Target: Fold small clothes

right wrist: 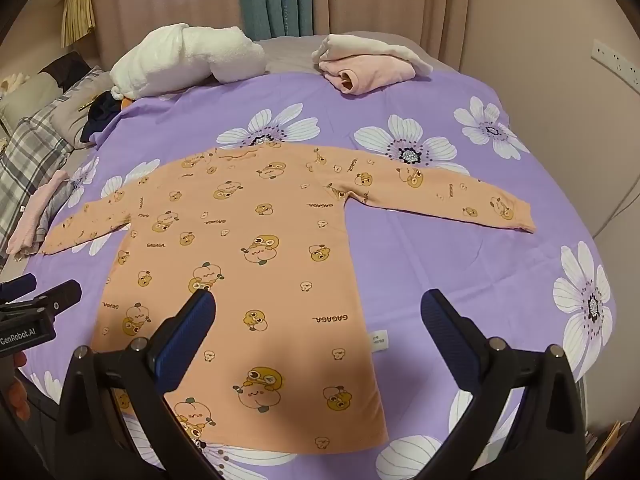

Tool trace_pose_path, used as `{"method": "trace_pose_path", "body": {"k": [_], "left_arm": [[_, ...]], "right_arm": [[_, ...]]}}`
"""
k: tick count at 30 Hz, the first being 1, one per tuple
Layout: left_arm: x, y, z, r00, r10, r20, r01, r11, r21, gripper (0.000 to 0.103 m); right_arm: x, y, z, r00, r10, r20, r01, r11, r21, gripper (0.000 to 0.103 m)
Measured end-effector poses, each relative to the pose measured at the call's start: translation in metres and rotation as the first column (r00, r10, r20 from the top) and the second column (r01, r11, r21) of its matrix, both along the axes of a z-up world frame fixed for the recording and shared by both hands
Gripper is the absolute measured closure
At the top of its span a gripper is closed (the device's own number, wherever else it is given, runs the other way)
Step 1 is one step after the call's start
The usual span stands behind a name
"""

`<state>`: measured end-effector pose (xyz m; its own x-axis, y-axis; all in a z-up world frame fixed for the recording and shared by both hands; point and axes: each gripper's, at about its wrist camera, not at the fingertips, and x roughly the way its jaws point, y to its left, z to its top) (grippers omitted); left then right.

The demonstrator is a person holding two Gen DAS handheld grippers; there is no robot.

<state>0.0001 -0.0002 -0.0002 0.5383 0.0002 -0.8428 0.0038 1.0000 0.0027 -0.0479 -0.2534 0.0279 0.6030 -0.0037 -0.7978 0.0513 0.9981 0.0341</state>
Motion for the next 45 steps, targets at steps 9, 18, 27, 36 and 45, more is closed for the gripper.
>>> {"method": "trace_pose_path", "body": {"k": [9,18,27,36,45], "left_arm": [[-0.0019,-0.0026,-0.0009,1.0,0.002,0.004,-0.002,1.0,0.004,0.0],[0.0,-0.0018,-0.001,1.0,0.002,0.004,-0.002,1.0,0.004,0.0],[-0.0026,-0.006,-0.0015,1.0,0.003,-0.001,-0.003,1.0,-0.002,0.0],[-0.0001,-0.0049,-0.0036,1.0,-0.001,-0.004,0.001,1.0,0.001,0.0],[-0.0044,-0.0071,-0.0067,1.0,-0.002,0.005,0.002,1.0,0.006,0.0]], "right_arm": [[0.0,-0.0016,0.0002,1.0,0.0,0.0,0.0,1.0,0.002,0.0],[-0.0005,-0.0007,-0.0007,1.0,-0.001,0.002,0.001,1.0,0.005,0.0],[-0.0007,0.0001,-0.001,1.0,-0.003,0.002,0.003,1.0,0.006,0.0],[-0.0008,0.0021,-0.0023,1.0,-0.002,0.0,0.002,1.0,0.009,0.0],[-0.0036,-0.002,-0.0026,1.0,-0.007,0.001,0.007,1.0,0.015,0.0]]}}
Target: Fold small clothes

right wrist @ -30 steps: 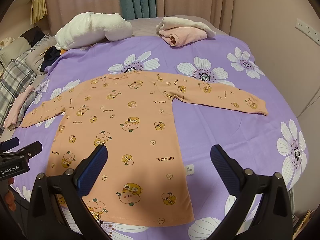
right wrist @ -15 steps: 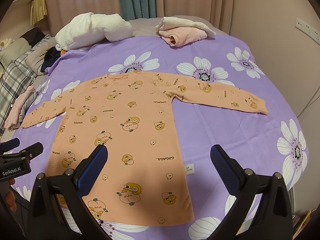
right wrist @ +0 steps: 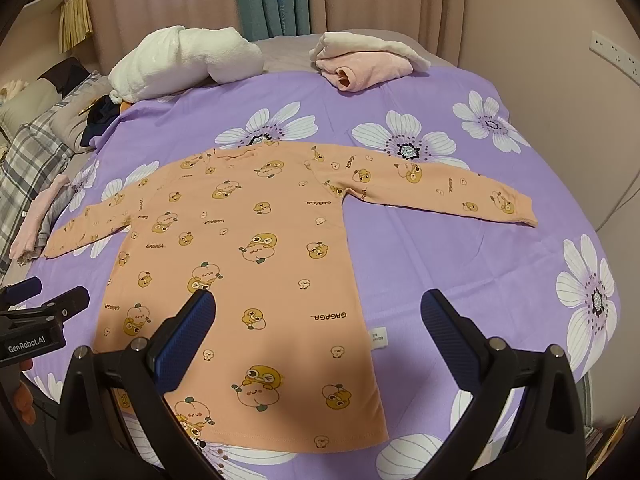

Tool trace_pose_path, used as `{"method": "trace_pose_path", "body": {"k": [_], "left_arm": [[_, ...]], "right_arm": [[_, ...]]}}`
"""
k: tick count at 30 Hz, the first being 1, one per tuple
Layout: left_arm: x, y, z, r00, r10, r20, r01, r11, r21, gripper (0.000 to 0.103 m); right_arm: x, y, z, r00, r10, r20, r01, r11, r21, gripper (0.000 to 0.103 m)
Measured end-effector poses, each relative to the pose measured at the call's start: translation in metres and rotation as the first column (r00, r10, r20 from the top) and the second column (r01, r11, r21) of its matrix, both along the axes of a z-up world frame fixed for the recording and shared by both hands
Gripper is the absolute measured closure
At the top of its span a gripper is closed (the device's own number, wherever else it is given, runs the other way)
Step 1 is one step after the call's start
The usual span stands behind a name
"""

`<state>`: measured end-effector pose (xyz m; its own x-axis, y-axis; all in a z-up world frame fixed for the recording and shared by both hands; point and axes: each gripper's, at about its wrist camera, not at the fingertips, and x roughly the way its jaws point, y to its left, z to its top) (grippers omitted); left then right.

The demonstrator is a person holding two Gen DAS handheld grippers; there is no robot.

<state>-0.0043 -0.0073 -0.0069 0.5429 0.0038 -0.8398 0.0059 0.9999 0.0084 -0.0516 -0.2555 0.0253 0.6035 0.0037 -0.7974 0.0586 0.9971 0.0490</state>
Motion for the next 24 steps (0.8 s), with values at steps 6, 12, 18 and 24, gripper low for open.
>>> {"method": "trace_pose_path", "body": {"k": [6,12,18,24], "left_arm": [[0.009,-0.001,-0.007,1.0,0.011,-0.027,-0.012,1.0,-0.028,0.0],[0.026,-0.003,-0.025,0.997,-0.022,-0.077,0.011,0.99,-0.14,0.0],[0.039,-0.005,-0.046,0.986,-0.044,-0.16,-0.014,0.938,-0.346,0.0],[0.058,-0.015,-0.061,0.979,-0.046,-0.198,-0.026,0.938,-0.346,0.0]], "right_arm": [[0.003,-0.009,-0.005,1.0,-0.01,-0.009,0.01,1.0,0.011,0.0],[0.007,-0.043,-0.017,1.0,0.013,0.019,-0.017,0.975,0.22,0.0],[0.022,-0.149,-0.063,0.984,-0.176,0.001,0.143,0.801,0.581,0.001],[0.036,-0.245,-0.11,0.9,-0.432,-0.063,0.356,0.642,0.679,0.008]]}}
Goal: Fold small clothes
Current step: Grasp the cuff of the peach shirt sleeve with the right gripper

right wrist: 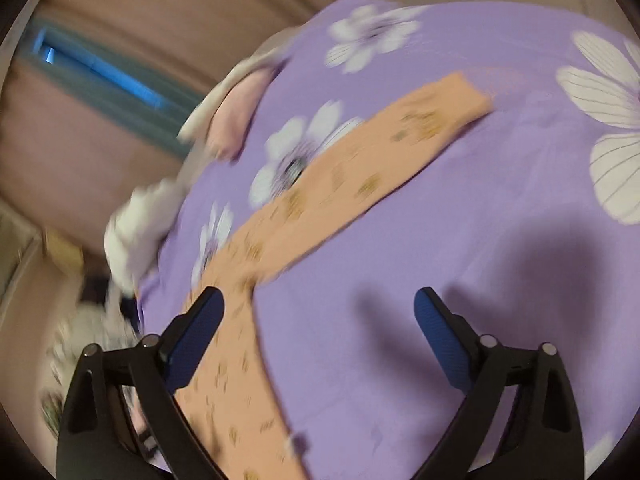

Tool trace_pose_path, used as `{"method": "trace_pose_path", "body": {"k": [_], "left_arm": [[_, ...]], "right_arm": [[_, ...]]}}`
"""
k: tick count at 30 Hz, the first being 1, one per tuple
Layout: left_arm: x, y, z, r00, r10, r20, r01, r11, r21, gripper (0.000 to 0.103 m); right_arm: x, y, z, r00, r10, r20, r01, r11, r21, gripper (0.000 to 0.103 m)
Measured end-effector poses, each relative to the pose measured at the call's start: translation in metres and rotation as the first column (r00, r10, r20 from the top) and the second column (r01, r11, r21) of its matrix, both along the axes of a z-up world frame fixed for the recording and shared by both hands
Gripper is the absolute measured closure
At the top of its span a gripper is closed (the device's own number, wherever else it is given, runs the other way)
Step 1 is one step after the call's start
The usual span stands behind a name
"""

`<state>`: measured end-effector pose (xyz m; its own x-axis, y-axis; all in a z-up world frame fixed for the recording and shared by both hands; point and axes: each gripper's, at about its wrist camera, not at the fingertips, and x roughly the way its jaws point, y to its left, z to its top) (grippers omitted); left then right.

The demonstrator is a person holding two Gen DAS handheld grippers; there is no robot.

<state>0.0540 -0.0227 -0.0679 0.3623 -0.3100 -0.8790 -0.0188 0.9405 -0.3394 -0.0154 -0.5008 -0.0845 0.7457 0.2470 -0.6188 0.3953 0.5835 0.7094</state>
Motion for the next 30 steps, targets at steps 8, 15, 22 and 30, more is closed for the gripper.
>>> {"method": "trace_pose_path", "body": {"k": [8,15,22,30], "left_arm": [[0.024,-0.02,-0.01,0.999,-0.006,-0.036,0.008,0.999,0.046,0.0],[0.037,-0.031,-0.011,0.999,-0.008,-0.038,0.01,0.998,0.068,0.0],[0.047,-0.028,-0.014,0.998,0.033,-0.051,-0.03,0.998,0.06,0.0],[0.049,-0.017,-0.013,0.996,0.072,-0.046,-0.068,0.994,0.082,0.0]], "right_arm": [[0.026,-0.057,-0.032,0.99,-0.144,-0.011,0.144,0.982,0.121,0.026],[0.052,-0.097,-0.049,0.97,-0.245,0.011,0.24,0.957,0.163,0.046],[0.075,-0.116,-0.056,0.962,-0.267,-0.056,0.272,0.956,0.112,0.09],[0.061,-0.121,-0.034,0.966,-0.259,-0.026,0.259,0.966,0.0,0.095]]}}
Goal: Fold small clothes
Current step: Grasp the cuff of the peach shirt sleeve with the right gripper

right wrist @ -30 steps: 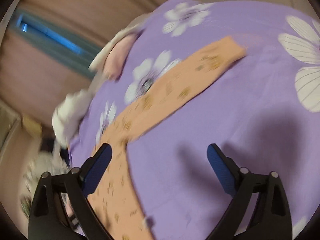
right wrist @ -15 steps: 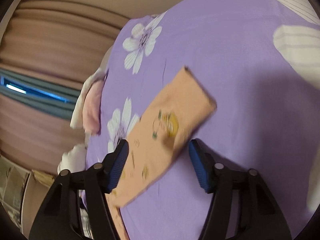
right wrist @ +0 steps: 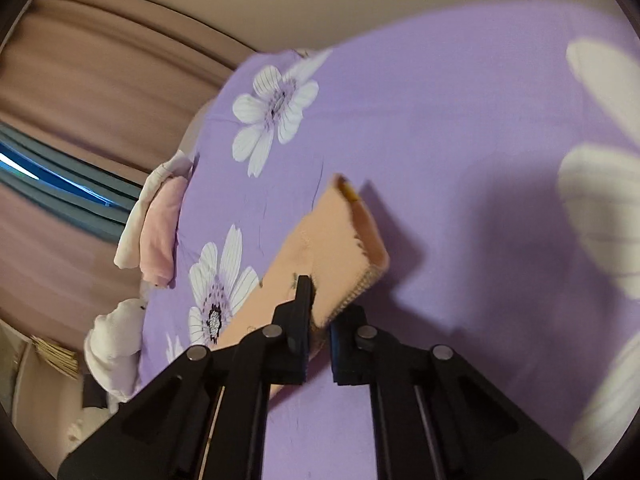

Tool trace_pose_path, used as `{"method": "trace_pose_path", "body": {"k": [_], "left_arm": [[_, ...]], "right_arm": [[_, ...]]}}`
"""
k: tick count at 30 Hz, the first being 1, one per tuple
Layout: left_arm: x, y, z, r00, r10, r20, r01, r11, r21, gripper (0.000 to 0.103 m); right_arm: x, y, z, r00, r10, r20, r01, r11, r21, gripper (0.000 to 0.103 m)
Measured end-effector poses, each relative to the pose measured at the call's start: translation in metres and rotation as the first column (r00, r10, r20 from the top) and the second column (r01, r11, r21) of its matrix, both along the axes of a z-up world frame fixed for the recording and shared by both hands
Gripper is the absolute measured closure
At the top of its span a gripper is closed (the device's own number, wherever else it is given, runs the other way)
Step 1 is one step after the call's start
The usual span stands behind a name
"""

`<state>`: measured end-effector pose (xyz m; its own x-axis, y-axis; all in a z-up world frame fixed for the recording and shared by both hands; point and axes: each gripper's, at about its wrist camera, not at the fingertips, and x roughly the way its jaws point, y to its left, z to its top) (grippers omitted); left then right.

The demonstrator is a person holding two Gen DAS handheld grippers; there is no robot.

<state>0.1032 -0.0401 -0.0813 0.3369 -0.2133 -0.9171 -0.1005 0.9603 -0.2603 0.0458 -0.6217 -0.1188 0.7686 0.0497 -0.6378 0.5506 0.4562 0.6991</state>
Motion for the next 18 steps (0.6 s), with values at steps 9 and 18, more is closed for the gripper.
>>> {"method": "trace_pose_path", "body": {"k": [9,18], "left_arm": [[-0.003,0.021,0.001,0.999,0.036,-0.008,-0.036,0.999,-0.015,0.0],[0.0,0.045,0.011,0.998,0.057,0.022,-0.057,0.998,-0.03,0.0]], "right_arm": [[0.011,0.003,-0.003,0.994,0.022,-0.107,-0.026,0.999,-0.035,0.095],[0.056,0.066,0.09,0.977,0.213,-0.024,-0.213,0.955,-0.207,0.095]]}}
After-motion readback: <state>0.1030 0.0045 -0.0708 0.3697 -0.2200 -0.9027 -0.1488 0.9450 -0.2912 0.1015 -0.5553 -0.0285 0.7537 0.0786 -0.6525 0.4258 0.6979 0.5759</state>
